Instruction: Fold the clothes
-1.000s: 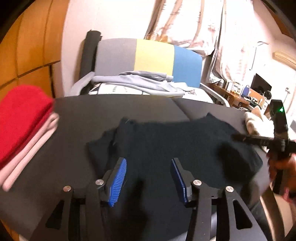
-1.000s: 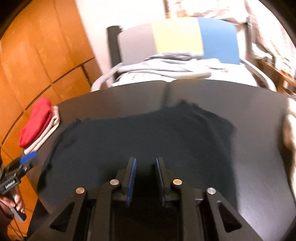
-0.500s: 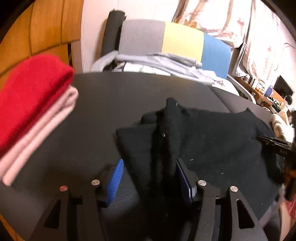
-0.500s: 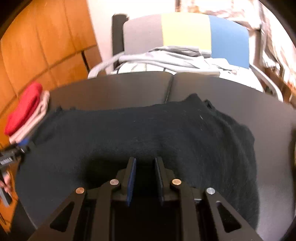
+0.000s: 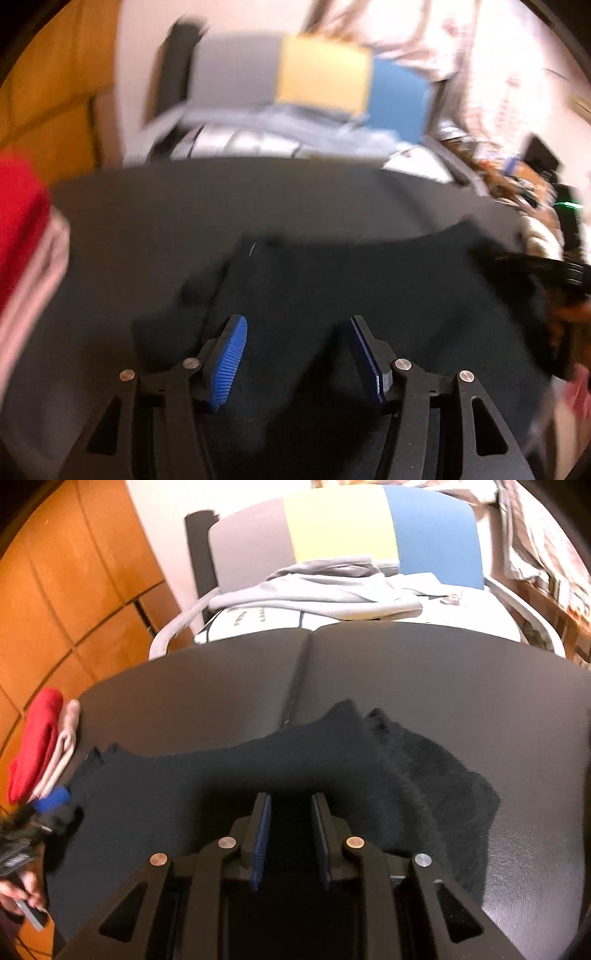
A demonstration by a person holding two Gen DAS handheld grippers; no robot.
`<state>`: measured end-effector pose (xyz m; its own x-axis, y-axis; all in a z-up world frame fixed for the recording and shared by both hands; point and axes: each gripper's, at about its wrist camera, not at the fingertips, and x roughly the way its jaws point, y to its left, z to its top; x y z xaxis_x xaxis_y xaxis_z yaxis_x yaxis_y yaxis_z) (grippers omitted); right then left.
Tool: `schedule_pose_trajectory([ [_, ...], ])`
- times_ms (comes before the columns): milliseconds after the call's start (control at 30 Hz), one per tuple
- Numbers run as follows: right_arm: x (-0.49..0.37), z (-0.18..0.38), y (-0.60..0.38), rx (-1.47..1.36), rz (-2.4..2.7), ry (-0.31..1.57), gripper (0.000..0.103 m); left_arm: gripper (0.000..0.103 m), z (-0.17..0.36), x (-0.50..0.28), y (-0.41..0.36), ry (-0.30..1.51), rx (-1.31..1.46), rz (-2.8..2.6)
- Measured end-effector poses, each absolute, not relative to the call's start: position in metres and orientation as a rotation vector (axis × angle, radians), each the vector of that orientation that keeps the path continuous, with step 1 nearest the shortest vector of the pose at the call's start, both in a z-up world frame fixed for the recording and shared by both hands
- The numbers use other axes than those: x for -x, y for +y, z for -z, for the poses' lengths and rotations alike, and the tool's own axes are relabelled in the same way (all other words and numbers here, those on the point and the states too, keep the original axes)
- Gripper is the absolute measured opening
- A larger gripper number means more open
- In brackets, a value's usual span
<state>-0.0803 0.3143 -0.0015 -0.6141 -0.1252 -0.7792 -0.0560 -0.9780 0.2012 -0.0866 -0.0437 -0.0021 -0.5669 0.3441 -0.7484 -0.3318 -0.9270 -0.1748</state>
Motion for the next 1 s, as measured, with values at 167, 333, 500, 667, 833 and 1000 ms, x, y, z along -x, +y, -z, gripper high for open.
schedule_pose_trajectory([
  [167, 0.073, -0.006, 0.333, -1.364, 2.849, -0.364, 0.02, 0.053, -0.001, 0.09, -0.054, 0.039, 1.178, -2.526],
  [333, 0.064, -0.014, 0.353, -1.344, 2.921, -0.439, 0.023, 0.055, -0.014, 0.072, -0.077, 0.151, 1.163, -2.616],
  [500, 0.013, -0.024, 0.407, -1.217, 2.774, -0.865, 0.042, 0.058, -0.028, 0.04, -0.118, -0.264, 1.127, -2.625],
  [667, -0.011, 0.006, 0.433, -1.341, 2.601, -1.032, 0.051, 0.059, -0.032, 0.007, -0.092, -0.4, 1.071, -2.534],
  [833, -0.018, 0.026, 0.437, -1.31, 2.523, -1.149, 0.051, 0.062, -0.025, -0.014, -0.034, -0.18, 1.034, -2.472],
  [1000, 0.002, 0.034, 0.431, -1.242, 2.442, -1.176, 0.051, 0.062, -0.005, -0.006, -0.01, 0.029, 1.085, -2.506],
])
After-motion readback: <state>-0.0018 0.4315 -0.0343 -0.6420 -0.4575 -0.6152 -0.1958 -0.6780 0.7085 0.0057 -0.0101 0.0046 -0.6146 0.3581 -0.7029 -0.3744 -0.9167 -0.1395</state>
